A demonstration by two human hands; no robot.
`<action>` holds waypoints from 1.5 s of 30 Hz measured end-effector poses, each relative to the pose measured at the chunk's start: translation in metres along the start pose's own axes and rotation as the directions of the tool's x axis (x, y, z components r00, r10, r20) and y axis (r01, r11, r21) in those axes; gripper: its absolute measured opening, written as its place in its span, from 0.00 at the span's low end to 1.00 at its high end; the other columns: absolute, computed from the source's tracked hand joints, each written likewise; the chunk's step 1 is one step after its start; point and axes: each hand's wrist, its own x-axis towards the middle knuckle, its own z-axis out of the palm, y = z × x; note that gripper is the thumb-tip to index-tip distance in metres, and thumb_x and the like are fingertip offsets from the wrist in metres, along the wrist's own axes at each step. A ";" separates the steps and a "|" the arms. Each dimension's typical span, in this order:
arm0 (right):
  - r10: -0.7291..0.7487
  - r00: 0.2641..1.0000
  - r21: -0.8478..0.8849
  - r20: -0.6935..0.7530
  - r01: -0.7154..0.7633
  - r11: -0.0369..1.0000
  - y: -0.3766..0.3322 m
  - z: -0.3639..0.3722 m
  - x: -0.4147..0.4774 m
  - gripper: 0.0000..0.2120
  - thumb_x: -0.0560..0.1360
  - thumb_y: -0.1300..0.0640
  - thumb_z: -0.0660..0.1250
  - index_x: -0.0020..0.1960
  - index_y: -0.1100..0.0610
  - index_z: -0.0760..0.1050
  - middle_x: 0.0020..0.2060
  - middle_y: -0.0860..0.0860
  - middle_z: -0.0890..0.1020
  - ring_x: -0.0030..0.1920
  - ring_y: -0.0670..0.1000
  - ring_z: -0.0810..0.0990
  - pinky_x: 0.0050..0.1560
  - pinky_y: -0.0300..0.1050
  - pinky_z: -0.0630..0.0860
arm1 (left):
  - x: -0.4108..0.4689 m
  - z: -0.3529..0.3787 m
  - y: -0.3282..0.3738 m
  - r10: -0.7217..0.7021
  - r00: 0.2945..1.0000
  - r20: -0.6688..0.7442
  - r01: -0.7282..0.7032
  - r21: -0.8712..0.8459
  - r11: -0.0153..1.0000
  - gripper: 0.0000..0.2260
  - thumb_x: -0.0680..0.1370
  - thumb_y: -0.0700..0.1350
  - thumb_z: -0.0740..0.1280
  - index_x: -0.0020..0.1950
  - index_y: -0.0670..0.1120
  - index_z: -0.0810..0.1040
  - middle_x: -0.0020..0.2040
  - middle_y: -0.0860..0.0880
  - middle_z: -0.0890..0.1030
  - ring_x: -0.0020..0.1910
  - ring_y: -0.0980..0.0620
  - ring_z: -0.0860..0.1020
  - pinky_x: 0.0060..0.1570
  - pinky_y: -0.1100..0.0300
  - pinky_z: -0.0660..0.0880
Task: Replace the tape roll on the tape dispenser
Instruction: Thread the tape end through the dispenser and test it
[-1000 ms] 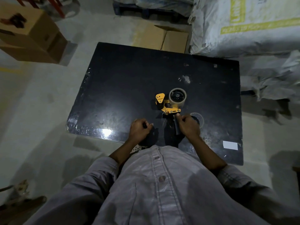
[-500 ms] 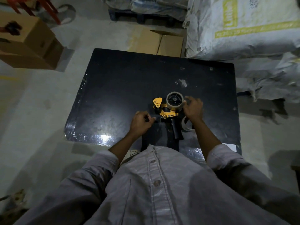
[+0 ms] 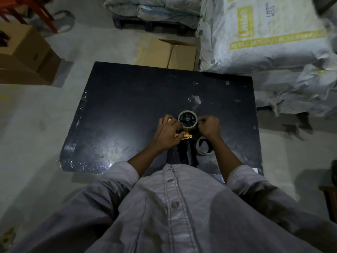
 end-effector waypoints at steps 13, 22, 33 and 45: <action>-0.111 0.985 0.056 -0.135 0.119 0.991 0.010 -0.014 -0.024 0.26 0.74 0.69 0.74 0.69 0.51 0.85 0.63 0.57 0.85 0.66 0.64 0.82 0.61 0.61 0.83 | 0.008 0.010 -0.003 0.042 0.973 0.228 -0.109 0.291 0.950 0.24 0.86 0.59 0.56 0.69 0.48 0.84 0.74 0.46 0.82 0.80 0.39 0.70 0.79 0.30 0.59; -0.271 0.961 -0.087 0.044 0.274 0.958 0.015 -0.004 0.011 0.42 0.76 0.66 0.78 0.82 0.35 0.74 0.76 0.53 0.71 0.78 0.60 0.69 0.70 0.67 0.80 | 0.006 0.010 -0.011 0.014 0.959 0.283 -0.109 0.324 0.940 0.28 0.86 0.59 0.51 0.76 0.49 0.80 0.80 0.48 0.77 0.83 0.38 0.67 0.81 0.28 0.51; -0.270 0.938 0.000 0.217 0.277 0.961 0.013 -0.012 0.029 0.36 0.77 0.58 0.83 0.82 0.42 0.77 0.71 0.57 0.76 0.75 0.64 0.68 0.77 0.59 0.69 | 0.008 0.009 -0.017 0.036 0.953 0.301 -0.138 0.325 0.936 0.28 0.85 0.58 0.51 0.77 0.48 0.78 0.82 0.48 0.75 0.84 0.38 0.65 0.81 0.27 0.48; -0.191 0.976 -0.016 0.106 0.194 0.981 0.012 -0.024 0.018 0.03 0.78 0.54 0.84 0.51 0.52 0.92 0.49 0.52 0.88 0.55 0.56 0.88 0.53 0.50 0.81 | 0.015 0.004 -0.020 0.026 0.982 0.186 -0.083 0.308 0.948 0.18 0.84 0.51 0.66 0.71 0.47 0.82 0.73 0.46 0.81 0.78 0.40 0.71 0.77 0.32 0.59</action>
